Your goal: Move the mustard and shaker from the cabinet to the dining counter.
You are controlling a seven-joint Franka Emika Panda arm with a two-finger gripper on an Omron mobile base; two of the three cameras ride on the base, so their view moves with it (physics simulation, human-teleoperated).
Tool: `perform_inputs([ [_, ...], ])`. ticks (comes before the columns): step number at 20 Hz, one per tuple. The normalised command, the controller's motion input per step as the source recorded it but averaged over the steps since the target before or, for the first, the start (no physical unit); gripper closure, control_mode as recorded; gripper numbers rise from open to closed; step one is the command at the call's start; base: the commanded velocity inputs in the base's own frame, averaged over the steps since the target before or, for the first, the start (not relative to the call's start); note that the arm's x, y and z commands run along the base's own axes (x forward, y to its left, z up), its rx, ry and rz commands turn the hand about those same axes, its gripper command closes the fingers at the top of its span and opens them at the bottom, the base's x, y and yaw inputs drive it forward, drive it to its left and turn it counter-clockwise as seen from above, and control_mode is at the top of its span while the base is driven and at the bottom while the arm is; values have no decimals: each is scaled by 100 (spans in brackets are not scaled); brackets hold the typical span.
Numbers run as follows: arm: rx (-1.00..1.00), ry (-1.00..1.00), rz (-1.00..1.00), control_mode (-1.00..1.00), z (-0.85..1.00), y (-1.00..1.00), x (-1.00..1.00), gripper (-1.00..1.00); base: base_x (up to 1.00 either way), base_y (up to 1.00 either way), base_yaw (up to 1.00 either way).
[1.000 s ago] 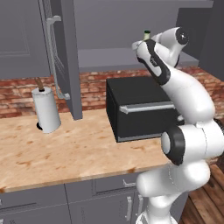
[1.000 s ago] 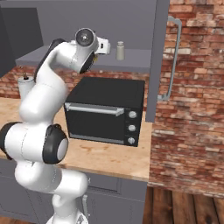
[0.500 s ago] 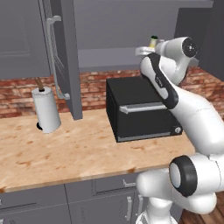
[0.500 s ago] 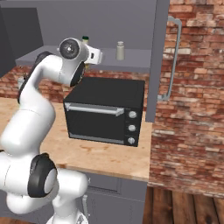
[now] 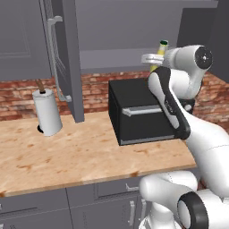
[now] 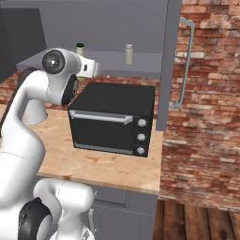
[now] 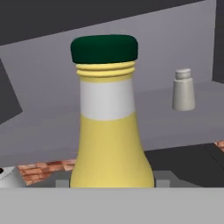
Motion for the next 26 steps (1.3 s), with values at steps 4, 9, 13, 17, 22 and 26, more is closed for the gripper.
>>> perform_inputs([
  [4, 0, 0, 0, -100, 4, 11, -70, 100, 0, 0, 0],
  [9, 0, 0, 0, -100, 3, 9, -63, 100, 0, 0, 0],
  [13, 0, 1, 0, -100, 5, 7, -57, 100, 0, 0, 0],
  [17, 0, 3, 0, -100, 3, 5, -46, 100, 0, 0, 0],
  [22, 0, 2, 0, -100, 0, 0, -4, 100, 0, 0, 0],
  [26, 0, 0, 0, 100, 0, 0, 0, 100, 0, 0, 0],
])
